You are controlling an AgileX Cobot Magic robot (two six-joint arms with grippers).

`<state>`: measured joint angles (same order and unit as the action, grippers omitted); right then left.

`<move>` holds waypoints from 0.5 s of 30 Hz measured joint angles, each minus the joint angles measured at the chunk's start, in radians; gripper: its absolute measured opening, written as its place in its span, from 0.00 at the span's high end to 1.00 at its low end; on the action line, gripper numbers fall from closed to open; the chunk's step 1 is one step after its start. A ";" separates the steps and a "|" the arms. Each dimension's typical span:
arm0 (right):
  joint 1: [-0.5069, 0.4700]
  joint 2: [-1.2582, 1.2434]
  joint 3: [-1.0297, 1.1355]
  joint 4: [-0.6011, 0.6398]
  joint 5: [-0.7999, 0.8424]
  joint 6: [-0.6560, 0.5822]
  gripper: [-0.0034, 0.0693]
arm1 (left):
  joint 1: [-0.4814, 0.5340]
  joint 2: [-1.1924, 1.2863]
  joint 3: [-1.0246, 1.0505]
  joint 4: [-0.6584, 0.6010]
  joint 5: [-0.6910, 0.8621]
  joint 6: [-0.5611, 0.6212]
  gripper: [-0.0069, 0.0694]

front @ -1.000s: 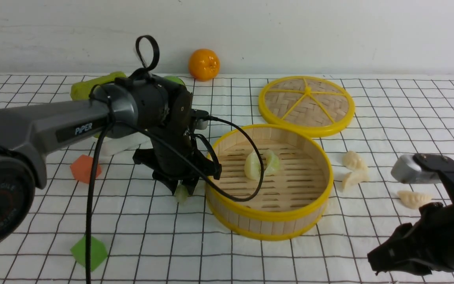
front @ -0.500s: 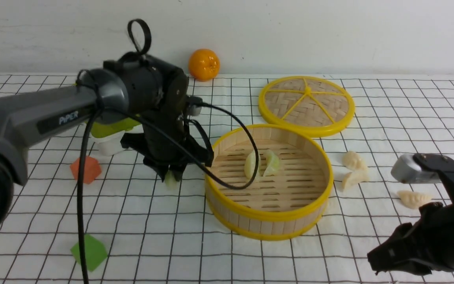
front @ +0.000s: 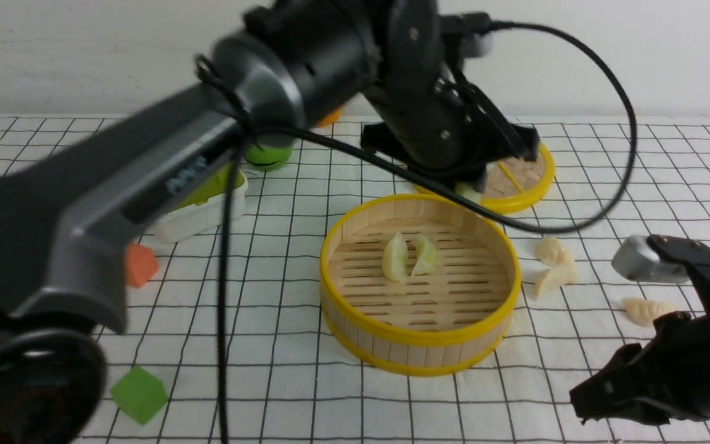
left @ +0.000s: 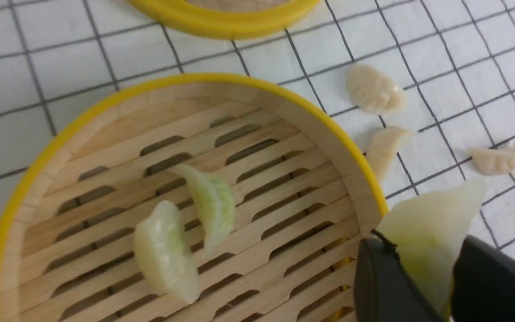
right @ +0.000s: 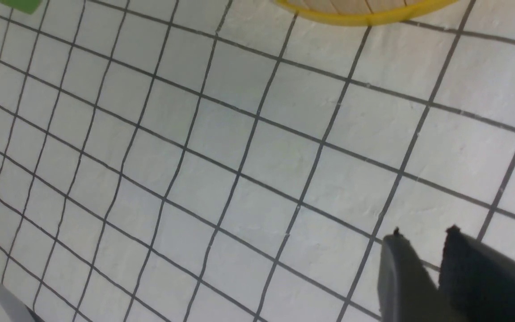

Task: Put the dumplings into the steamer on the table with the white tablecloth.
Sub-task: 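Place the dumpling into the bamboo steamer basket with the left gripper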

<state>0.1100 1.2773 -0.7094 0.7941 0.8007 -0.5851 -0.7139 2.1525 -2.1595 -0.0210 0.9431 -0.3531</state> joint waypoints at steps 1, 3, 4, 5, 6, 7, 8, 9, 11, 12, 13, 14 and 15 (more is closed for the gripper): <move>0.000 0.000 0.000 0.001 0.007 0.000 0.76 | -0.019 0.057 -0.043 0.041 0.020 -0.025 0.67; 0.000 0.000 0.000 0.002 0.013 0.000 0.75 | -0.025 0.134 -0.098 0.084 0.051 -0.059 0.67; 0.000 0.000 0.000 0.003 0.016 0.000 0.75 | -0.026 0.167 -0.123 0.098 0.060 -0.073 0.67; 0.000 0.000 0.000 0.003 0.018 0.000 0.75 | -0.026 0.179 -0.128 0.104 0.062 -0.079 0.67; 0.000 0.000 0.000 0.004 0.021 0.000 0.75 | -0.025 0.218 -0.160 0.119 0.066 -0.093 0.67; 0.000 0.000 0.000 0.004 0.021 0.000 0.75 | -0.025 0.218 -0.164 0.119 0.066 -0.095 0.67; 0.000 0.000 0.000 0.004 0.022 0.000 0.75 | -0.023 0.247 -0.184 0.133 0.064 -0.101 0.67; 0.000 0.000 0.000 0.004 0.022 0.000 0.75 | -0.023 0.258 -0.189 0.136 0.059 -0.102 0.67; 0.000 0.000 0.000 0.004 0.023 0.000 0.75 | -0.023 0.270 -0.195 0.139 0.051 -0.107 0.67; 0.000 0.000 0.000 0.004 0.023 0.000 0.75 | -0.023 0.273 -0.195 0.140 0.049 -0.107 0.67; 0.000 0.000 0.000 0.005 0.023 0.000 0.75 | -0.023 0.284 -0.196 0.150 0.036 -0.114 0.67; 0.000 0.000 0.000 0.005 0.023 0.000 0.75 | -0.023 0.284 -0.196 0.152 0.034 -0.115 0.67; 0.000 0.000 0.000 0.005 0.023 0.000 0.75 | -0.023 0.291 -0.196 0.163 0.027 -0.123 0.67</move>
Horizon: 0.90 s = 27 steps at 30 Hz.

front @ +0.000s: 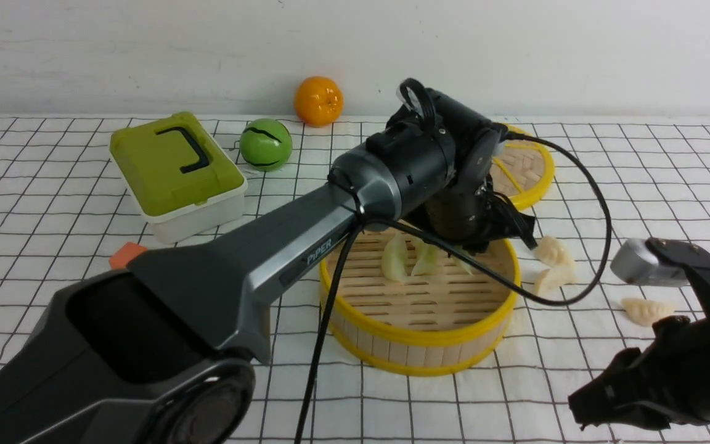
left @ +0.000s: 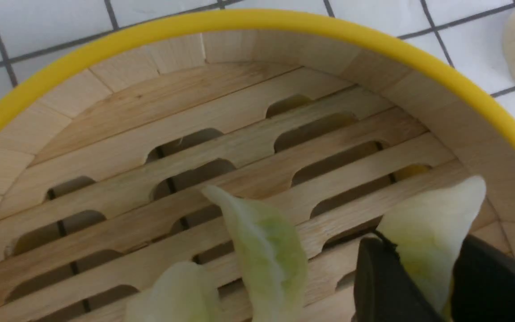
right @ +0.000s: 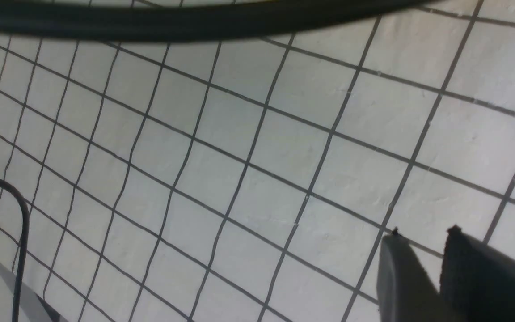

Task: Put the dumplings into the steamer on the table with the white tablecloth.
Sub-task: 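Place the dumpling into the bamboo steamer basket with the left gripper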

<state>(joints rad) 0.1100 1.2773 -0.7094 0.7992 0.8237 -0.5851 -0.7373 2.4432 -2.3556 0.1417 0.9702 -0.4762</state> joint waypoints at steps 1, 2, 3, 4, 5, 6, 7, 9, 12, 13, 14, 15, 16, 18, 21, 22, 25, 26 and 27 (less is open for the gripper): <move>0.000 0.000 0.000 -0.001 0.000 0.000 0.75 | 0.000 0.005 0.000 0.008 -0.003 -0.006 0.67; 0.000 0.000 0.000 -0.001 0.000 0.000 0.75 | 0.000 0.005 0.000 0.009 -0.003 -0.007 0.67; 0.000 0.000 0.000 -0.001 0.000 0.000 0.75 | 0.000 0.010 0.000 0.014 -0.003 -0.011 0.67; 0.000 0.000 0.000 -0.001 0.000 0.000 0.75 | 0.000 0.011 0.000 0.015 -0.004 -0.011 0.67; 0.000 0.000 0.000 -0.001 0.000 0.000 0.75 | 0.000 0.013 0.000 0.015 -0.005 -0.012 0.66; 0.000 0.000 0.000 0.000 0.000 0.000 0.75 | 0.000 0.013 0.000 0.015 -0.005 -0.012 0.64; 0.000 0.000 0.000 0.000 0.000 0.000 0.75 | 0.000 0.013 0.000 0.015 -0.005 -0.012 0.60; 0.000 0.000 0.000 0.002 0.000 0.000 0.75 | 0.000 0.013 0.000 0.016 -0.004 -0.012 0.52; 0.000 0.000 0.000 0.002 0.000 -0.001 0.75 | 0.000 0.013 0.000 0.016 0.005 -0.017 0.42; 0.000 0.000 0.000 0.002 0.000 -0.001 0.75 | 0.000 0.010 0.000 0.016 0.010 -0.019 0.40; 0.000 0.000 0.000 0.002 0.000 -0.004 0.75 | 0.000 0.004 0.000 0.016 0.018 -0.019 0.39; 0.000 0.000 0.000 0.002 0.000 -0.005 0.75 | 0.000 -0.009 0.000 0.018 0.029 -0.019 0.39; 0.000 0.000 0.000 0.002 0.001 -0.010 0.75 | 0.000 -0.033 0.000 0.019 0.045 -0.013 0.40; 0.000 0.000 0.000 0.002 0.005 -0.010 0.75 | 0.000 -0.083 0.000 0.030 0.069 0.002 0.44; 0.000 0.000 0.000 0.002 0.011 -0.010 0.74 | 0.000 -0.226 0.000 0.071 0.124 0.063 0.57; 0.000 0.000 0.000 0.002 0.013 -0.010 0.74 | 0.000 -0.282 0.000 0.091 0.149 0.090 0.62; 0.000 0.000 0.000 0.002 0.025 -0.011 0.74 | 0.000 -0.399 -0.001 0.132 0.201 0.142 0.75; 0.000 0.000 0.000 0.002 0.039 -0.021 0.74 | 0.000 -0.489 -0.005 0.158 0.242 0.173 0.84; 0.000 0.000 0.000 0.002 0.050 -0.034 0.74 | 0.000 -0.540 -0.009 0.173 0.261 0.186 0.90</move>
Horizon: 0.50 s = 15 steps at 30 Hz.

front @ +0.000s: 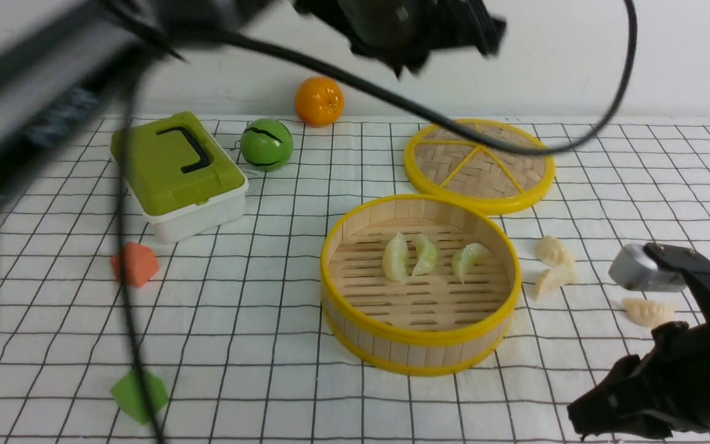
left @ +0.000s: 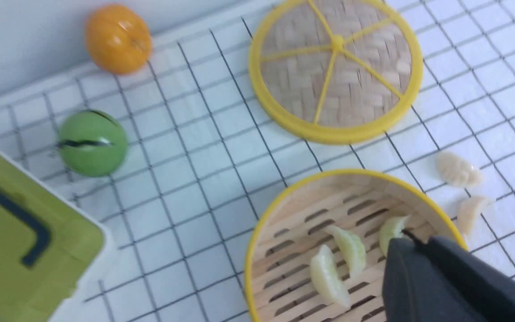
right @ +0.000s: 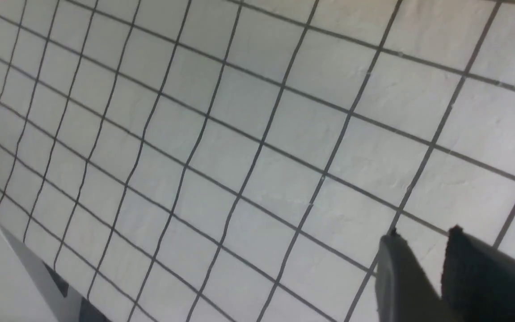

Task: Put the dumplings into the steamer on the table with the white tablecloth.
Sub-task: 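Place the dumpling into the bamboo steamer basket with the left gripper, then reach for and grasp a dumpling lying on the table beside the steamer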

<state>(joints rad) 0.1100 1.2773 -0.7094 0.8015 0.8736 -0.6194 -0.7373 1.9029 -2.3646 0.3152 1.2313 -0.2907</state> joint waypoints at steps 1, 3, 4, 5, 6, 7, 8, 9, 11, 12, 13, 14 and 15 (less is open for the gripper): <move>0.000 0.000 0.000 0.000 0.008 -0.016 0.74 | 0.000 -0.039 0.000 0.016 0.009 0.011 0.93; 0.000 0.000 0.000 0.000 0.012 -0.042 0.73 | 0.000 -0.121 0.004 0.042 0.009 0.016 0.93; 0.000 0.000 0.000 0.000 0.012 -0.051 0.73 | 0.000 -0.166 0.018 0.051 0.009 0.016 0.93; 0.000 0.000 0.000 -0.001 0.010 -0.052 0.73 | 0.000 -0.212 0.043 0.054 0.009 0.016 0.93; 0.000 0.000 0.000 -0.006 0.007 -0.050 0.72 | 0.000 -0.258 0.076 0.055 0.009 0.016 0.93; 0.000 0.000 -0.006 -0.020 0.001 -0.038 0.71 | 0.000 -0.305 0.119 0.051 0.009 0.012 0.93; 0.000 0.001 -0.014 -0.046 -0.001 -0.020 0.70 | 0.000 -0.352 0.170 0.048 0.009 0.007 0.93; 0.000 0.003 -0.037 -0.079 -0.006 0.019 0.67 | 0.000 -0.399 0.230 0.044 0.009 -0.003 0.93; 0.000 0.012 -0.080 -0.149 -0.018 0.087 0.62 | 0.000 -0.477 0.342 0.039 0.009 -0.020 0.93; 0.000 0.020 -0.127 -0.204 -0.023 0.132 0.59 | 0.000 -0.515 0.420 0.039 0.009 -0.025 0.93; 0.000 0.030 -0.173 -0.263 -0.024 0.177 0.55 | 0.000 -0.572 0.505 0.038 0.009 -0.029 0.93; 0.000 0.042 -0.220 -0.327 -0.024 0.225 0.52 | 0.000 -0.619 0.594 0.038 0.009 -0.032 0.93; 0.000 0.057 -0.268 -0.390 -0.024 0.274 0.48 | 0.000 -0.664 0.686 0.038 0.009 -0.034 0.93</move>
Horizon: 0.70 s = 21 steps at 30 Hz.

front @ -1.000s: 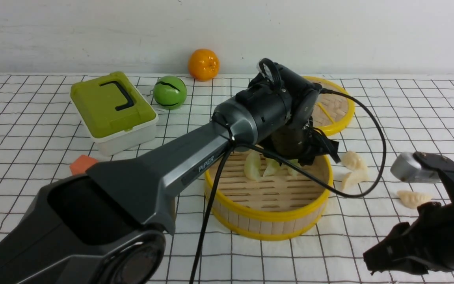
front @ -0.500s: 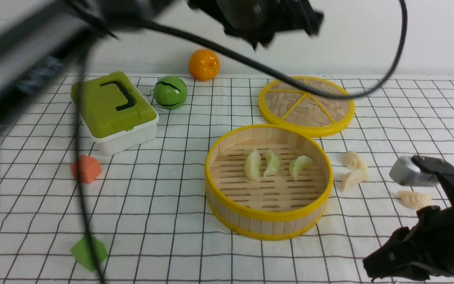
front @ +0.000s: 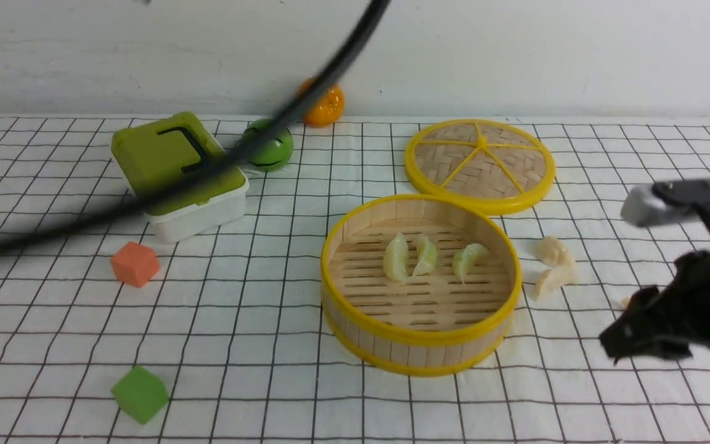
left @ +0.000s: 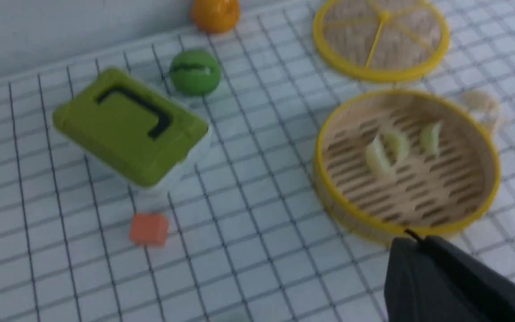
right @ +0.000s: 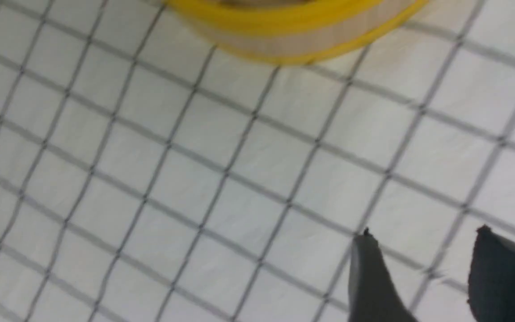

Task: Put the dumplings into the steamer on the table with the white tablecloth.
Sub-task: 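Reach for and grasp a dumpling lying on the table beside the steamer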

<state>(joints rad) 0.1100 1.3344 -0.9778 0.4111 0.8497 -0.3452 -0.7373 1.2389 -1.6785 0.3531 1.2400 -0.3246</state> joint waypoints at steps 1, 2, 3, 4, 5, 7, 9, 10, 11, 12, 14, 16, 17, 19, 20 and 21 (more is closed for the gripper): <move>0.000 0.019 -0.038 -0.061 0.000 0.041 0.46 | 0.000 -0.042 0.092 0.000 0.000 -0.001 0.93; 0.000 0.045 -0.094 -0.127 0.000 0.107 0.41 | 0.000 -0.083 0.181 0.003 0.000 -0.002 0.93; -0.001 0.071 -0.136 -0.174 0.000 0.148 0.39 | 0.000 -0.114 0.268 0.005 0.000 -0.002 0.93; -0.001 0.077 -0.143 -0.183 0.000 0.148 0.39 | 0.000 -0.138 0.301 0.008 0.000 -0.002 0.93; -0.001 0.118 -0.194 -0.230 0.000 0.191 0.36 | 0.000 -0.184 0.398 0.018 0.000 -0.008 0.93; -0.001 0.158 -0.237 -0.253 0.000 0.207 0.35 | 0.000 -0.237 0.502 0.031 0.000 -0.019 0.93; -0.001 0.271 -0.314 -0.270 -0.003 0.219 0.34 | 0.000 -0.350 0.693 0.077 -0.006 -0.058 0.93; -0.001 0.303 -0.335 -0.269 -0.003 0.223 0.33 | 0.000 -0.379 0.737 0.094 -0.015 -0.074 0.93; -0.001 0.311 -0.345 -0.269 -0.003 0.223 0.33 | 0.000 -0.387 0.748 0.098 -0.016 -0.082 0.93; -0.001 0.366 -0.380 -0.265 -0.009 0.226 0.33 | 0.000 -0.438 0.820 0.123 -0.032 -0.112 0.93; -0.001 0.448 -0.426 -0.262 -0.033 0.226 0.33 | 0.000 -0.510 0.911 0.153 -0.064 -0.147 0.93; -0.001 0.489 -0.452 -0.262 -0.051 0.224 0.33 | 0.000 -0.553 0.961 0.174 -0.090 -0.169 0.93; -0.001 0.532 -0.482 -0.265 -0.065 0.214 0.33 | 0.000 -0.608 1.024 0.206 -0.134 -0.189 0.93; -0.001 0.590 -0.530 -0.268 -0.069 0.194 0.34 | 0.000 -0.669 1.095 0.248 -0.199 -0.212 0.93; -0.002 0.623 -0.561 -0.268 -0.068 0.187 0.34 | 0.000 -0.701 1.135 0.271 -0.240 -0.227 0.93; -0.002 0.650 -0.589 -0.268 -0.068 0.183 0.35 | 0.000 -0.725 1.165 0.288 -0.271 -0.245 0.93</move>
<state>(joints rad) 0.1081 1.9841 -1.5665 0.1429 0.7819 -0.1622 -0.7373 0.5142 -0.5135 0.6415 0.9688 -0.5699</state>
